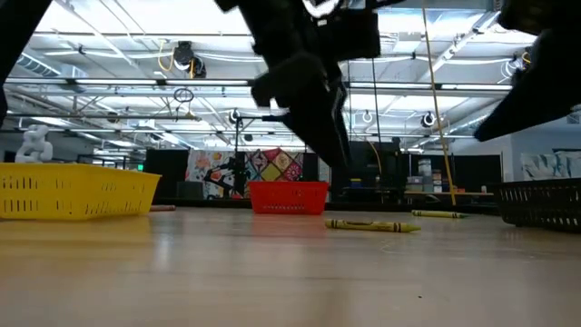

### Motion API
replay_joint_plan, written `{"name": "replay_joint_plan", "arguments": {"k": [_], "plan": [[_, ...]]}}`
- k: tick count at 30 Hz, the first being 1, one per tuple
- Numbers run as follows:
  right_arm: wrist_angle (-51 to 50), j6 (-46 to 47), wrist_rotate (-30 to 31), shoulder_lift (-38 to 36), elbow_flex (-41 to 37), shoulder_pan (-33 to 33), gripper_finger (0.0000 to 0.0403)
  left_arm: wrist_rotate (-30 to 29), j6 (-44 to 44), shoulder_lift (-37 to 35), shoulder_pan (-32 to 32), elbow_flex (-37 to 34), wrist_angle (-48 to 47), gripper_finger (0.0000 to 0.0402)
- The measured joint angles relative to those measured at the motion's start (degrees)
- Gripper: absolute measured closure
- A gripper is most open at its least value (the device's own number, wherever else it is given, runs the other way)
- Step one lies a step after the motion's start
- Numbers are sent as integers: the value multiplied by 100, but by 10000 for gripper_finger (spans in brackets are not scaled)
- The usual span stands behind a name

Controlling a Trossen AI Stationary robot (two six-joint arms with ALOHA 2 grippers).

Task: Sort crayons
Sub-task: Put the green crayon into the black basket

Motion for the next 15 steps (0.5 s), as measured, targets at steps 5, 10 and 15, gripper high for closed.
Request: {"name": "replay_joint_plan", "arguments": {"k": [5, 10, 15], "plan": [[1427, -1146, -413, 569, 7, -495, 241, -912, -925, -391, -254, -15, -1084, 199], [2129, -1589, -439, 1095, 7, -985, 220, -1805, -2131, -1108, -834, -1007, -1228, 216], [2716, -2280, -1009, 1476, 1, -1443, 224, -2355, -3780, -1893, -1473, -2216, -665, 234]]}}
